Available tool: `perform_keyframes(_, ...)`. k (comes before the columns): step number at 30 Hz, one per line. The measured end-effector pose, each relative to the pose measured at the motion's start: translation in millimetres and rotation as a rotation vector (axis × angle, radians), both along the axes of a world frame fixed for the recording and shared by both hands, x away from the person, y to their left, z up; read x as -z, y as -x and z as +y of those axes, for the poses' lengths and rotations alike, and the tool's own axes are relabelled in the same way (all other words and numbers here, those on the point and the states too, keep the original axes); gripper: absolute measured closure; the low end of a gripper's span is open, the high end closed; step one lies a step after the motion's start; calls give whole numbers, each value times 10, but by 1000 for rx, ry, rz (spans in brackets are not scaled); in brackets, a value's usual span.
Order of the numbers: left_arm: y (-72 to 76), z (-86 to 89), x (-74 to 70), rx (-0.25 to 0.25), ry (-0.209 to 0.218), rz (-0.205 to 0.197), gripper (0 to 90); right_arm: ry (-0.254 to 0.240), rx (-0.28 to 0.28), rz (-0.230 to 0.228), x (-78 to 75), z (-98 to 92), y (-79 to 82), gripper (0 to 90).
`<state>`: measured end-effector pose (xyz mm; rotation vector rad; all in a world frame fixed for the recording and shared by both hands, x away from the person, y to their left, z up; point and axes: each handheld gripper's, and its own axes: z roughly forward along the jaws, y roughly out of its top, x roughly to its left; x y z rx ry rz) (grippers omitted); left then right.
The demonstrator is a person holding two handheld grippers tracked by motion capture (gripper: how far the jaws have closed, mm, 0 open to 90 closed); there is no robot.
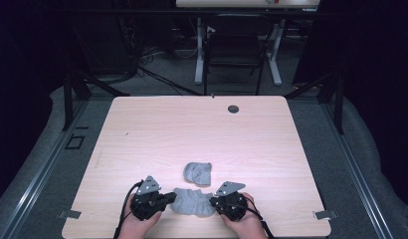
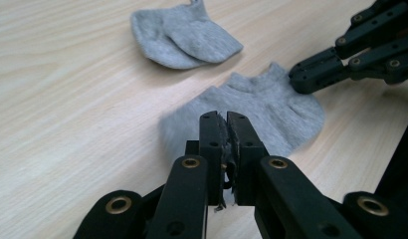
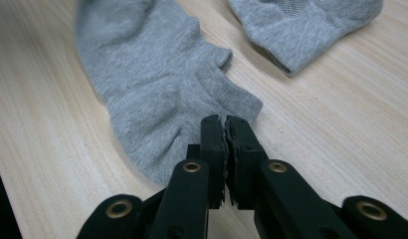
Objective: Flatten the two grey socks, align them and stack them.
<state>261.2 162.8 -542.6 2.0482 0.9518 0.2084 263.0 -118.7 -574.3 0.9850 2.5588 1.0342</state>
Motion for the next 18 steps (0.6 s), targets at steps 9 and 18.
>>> perform_keyframes(9,-76,-76,103,14,-19,-30,774,-4,5,6,1,-12,-4,857)
perform_keyframes(18,-124,-113,318,24,-77,18,735,5,4,3,-3,-25,-6,851)
